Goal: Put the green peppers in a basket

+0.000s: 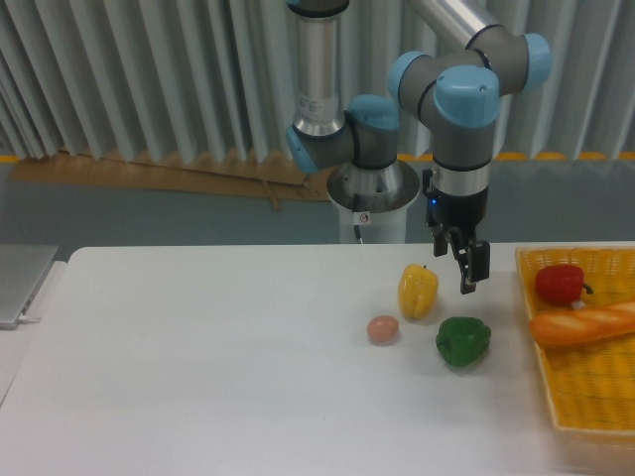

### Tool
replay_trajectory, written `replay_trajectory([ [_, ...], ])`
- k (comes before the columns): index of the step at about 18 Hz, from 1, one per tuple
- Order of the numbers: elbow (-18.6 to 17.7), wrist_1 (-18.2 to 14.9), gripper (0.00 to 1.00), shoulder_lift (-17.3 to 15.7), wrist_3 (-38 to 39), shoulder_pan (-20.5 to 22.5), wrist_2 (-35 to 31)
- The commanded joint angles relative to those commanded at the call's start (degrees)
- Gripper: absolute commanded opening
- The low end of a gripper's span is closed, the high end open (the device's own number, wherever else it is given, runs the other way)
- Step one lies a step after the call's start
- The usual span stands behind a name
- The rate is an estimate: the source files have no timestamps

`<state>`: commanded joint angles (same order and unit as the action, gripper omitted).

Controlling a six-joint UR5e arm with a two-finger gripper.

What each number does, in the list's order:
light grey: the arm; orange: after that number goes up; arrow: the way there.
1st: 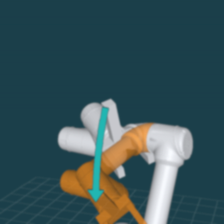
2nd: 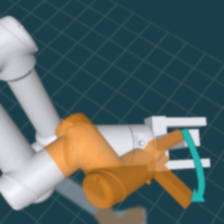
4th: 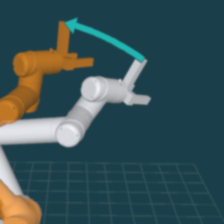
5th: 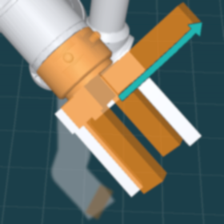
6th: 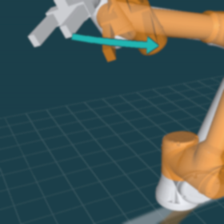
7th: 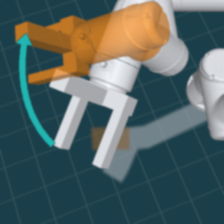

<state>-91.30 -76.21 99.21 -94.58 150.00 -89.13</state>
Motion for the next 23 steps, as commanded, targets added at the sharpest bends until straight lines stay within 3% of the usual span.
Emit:
replay_trajectory([
  [2, 0.1, -4.5, 1.0, -0.2, -0.3, -0.5, -0.2],
  [5, 0.1, -6.9, 1.0, -0.9, -0.3, -1.8, -0.3],
  [18, 0.1, -6.2, 1.0, -1.1, 0.4, -1.8, 0.0],
  [23, 0.1, -3.3, 1.0, 1.8, 0.7, -1.2, -0.1],
])
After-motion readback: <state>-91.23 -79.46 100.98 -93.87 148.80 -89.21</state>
